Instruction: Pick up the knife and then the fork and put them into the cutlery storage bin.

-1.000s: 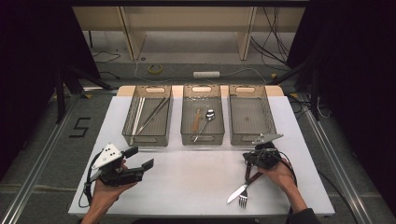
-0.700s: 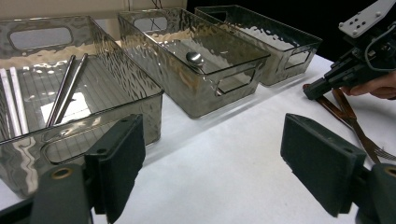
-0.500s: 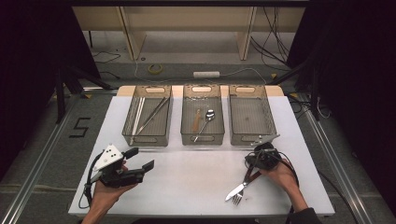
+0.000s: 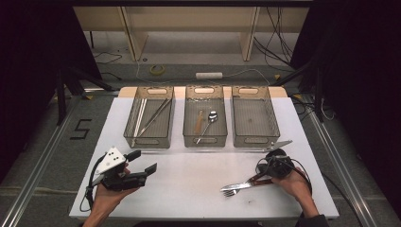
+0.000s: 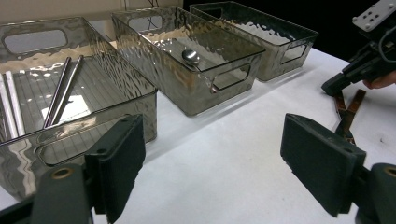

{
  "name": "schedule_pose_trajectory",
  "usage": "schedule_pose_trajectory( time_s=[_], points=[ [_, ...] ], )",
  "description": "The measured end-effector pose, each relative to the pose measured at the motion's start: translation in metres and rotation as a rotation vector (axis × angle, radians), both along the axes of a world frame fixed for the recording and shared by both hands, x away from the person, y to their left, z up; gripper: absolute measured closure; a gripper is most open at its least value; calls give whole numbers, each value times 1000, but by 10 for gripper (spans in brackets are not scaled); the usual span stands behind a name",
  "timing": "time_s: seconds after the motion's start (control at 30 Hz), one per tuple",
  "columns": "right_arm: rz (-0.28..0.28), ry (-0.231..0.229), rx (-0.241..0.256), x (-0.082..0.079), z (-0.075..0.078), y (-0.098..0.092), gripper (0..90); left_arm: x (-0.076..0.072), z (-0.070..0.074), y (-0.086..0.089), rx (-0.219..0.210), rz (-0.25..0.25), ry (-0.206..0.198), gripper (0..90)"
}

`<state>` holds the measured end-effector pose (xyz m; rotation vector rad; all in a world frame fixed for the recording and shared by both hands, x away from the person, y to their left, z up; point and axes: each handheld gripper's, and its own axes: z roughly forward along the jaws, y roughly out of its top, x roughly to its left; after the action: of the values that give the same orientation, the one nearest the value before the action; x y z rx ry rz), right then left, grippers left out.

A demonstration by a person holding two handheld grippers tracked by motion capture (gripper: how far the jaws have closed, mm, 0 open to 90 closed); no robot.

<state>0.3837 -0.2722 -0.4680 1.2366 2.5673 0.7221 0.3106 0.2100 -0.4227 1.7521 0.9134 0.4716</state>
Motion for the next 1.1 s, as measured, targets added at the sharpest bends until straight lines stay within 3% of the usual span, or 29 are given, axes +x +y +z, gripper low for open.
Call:
schedule_pose_trajectory(
  time_s=[0.43, 0.77, 0.93, 1.1],
  points=[
    [8, 13, -30, -36, 3, -10, 900, 0, 0, 0, 1, -2, -4, 216],
    [26, 12, -50, -45, 8, -10, 900, 0, 0, -1, 8, -7, -4, 216],
    [68, -10, -55, -46, 20, -9, 779, 0, -1, -1, 9, -6, -3, 216],
    [176, 29, -75, -54, 33, 5, 568, 0, 0, -1, 11, -6, -5, 216]
  ],
)
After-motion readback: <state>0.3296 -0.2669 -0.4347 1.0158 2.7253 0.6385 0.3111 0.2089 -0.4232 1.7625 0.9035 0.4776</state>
